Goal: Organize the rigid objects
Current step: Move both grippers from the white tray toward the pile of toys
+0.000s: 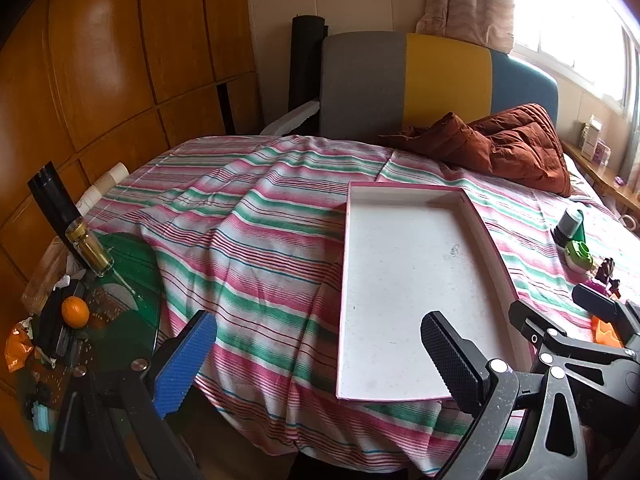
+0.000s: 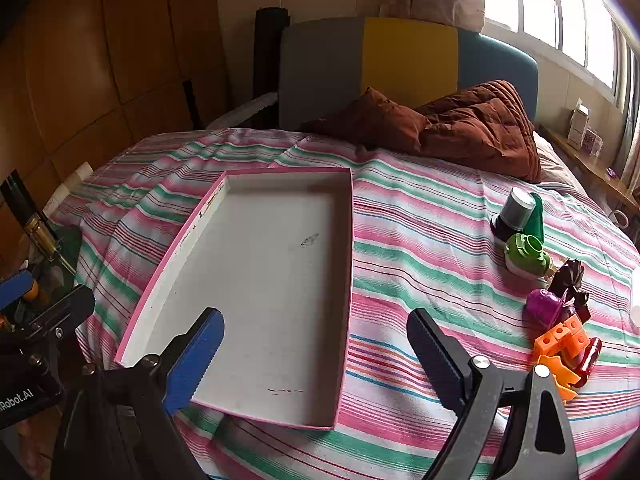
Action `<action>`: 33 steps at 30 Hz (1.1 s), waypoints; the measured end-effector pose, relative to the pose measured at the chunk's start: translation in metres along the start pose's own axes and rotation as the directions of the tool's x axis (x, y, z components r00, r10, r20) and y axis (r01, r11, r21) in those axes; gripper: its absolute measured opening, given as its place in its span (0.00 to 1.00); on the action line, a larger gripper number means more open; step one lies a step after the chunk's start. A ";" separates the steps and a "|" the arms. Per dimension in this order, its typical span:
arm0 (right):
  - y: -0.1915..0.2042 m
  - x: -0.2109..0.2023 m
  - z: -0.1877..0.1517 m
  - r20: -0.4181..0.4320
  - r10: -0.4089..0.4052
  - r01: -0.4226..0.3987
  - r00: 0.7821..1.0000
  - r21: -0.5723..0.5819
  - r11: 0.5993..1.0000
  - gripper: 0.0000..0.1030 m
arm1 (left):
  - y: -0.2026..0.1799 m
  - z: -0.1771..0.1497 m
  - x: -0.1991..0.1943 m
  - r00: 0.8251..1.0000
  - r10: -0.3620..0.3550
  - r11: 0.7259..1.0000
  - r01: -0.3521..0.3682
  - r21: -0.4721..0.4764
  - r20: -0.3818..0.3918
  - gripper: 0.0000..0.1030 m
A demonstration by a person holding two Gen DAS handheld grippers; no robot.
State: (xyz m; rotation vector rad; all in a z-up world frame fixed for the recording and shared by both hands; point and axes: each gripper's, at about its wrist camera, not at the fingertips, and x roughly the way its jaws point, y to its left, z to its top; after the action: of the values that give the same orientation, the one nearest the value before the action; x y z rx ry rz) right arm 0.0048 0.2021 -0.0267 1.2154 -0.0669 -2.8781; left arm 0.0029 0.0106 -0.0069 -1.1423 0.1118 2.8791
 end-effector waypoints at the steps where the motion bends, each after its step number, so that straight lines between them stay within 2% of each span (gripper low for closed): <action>1: 0.000 -0.001 0.000 0.003 -0.001 0.001 1.000 -0.003 1.000 0.92 | -0.001 0.000 -0.001 1.000 -0.005 1.000 0.005 0.001 0.000 1.00; 12: -0.008 -0.010 0.005 0.035 -0.033 0.033 0.999 -0.020 0.999 0.92 | -0.004 -0.003 0.001 0.994 -0.104 0.994 0.103 -0.023 -0.027 1.00; 24: -0.023 -0.013 0.009 0.042 -0.054 0.055 0.998 -0.020 0.998 0.92 | -0.021 -0.005 0.003 0.994 -0.109 0.992 0.110 0.061 -0.025 1.00; 33: -0.067 -0.020 0.013 0.042 -0.118 0.118 0.992 0.016 0.993 0.92 | -0.037 -0.004 0.005 0.984 -0.173 0.980 0.177 0.091 -0.051 1.00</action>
State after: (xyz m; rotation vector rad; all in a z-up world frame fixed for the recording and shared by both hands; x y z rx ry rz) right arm 0.0093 0.2706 -0.0064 1.1991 -0.0146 -3.0098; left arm 0.0045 0.0468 -0.0147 -1.1358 0.1407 2.6672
